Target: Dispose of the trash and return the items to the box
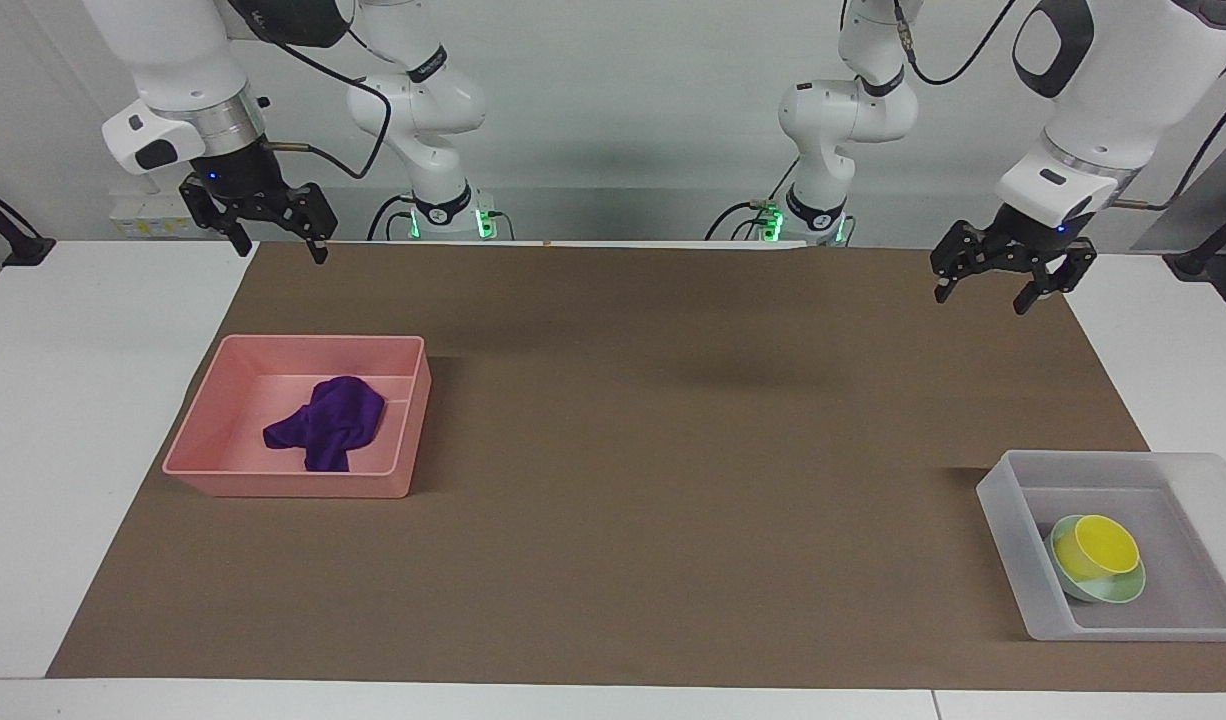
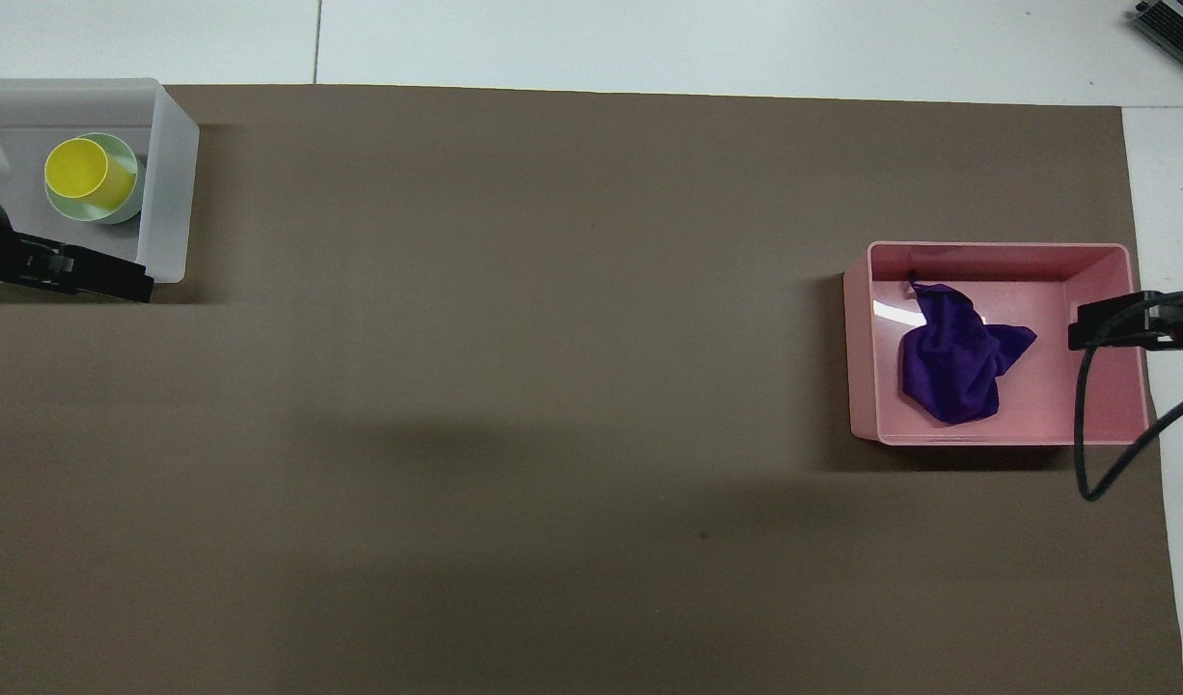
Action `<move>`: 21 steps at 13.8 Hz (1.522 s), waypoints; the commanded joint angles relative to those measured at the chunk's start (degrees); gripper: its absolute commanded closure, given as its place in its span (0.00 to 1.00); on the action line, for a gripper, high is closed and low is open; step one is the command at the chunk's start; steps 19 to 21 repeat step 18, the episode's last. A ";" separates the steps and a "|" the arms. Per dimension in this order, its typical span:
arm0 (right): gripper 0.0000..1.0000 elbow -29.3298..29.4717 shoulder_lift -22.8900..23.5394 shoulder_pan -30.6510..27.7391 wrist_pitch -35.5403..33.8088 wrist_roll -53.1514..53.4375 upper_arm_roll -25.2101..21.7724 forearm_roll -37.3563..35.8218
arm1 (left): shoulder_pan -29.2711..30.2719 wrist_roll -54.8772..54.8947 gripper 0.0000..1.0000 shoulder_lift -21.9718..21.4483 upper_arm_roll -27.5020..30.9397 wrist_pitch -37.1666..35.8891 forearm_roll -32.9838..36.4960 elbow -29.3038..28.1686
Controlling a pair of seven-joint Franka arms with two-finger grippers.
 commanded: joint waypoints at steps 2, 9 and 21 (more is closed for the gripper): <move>0.00 -1.59 -1.22 -0.44 1.12 -0.55 0.32 0.55 | -0.09 0.02 0.00 0.25 0.42 -2.53 0.94 1.11; 0.00 -1.59 -1.22 -0.44 0.85 -0.55 0.32 0.55 | -0.18 -0.86 0.00 -0.36 0.50 -3.58 1.02 0.58; 0.00 -1.77 -1.31 -0.62 0.50 -0.82 0.23 1.43 | -0.01 -1.48 0.00 -0.71 0.51 -4.38 1.11 -0.30</move>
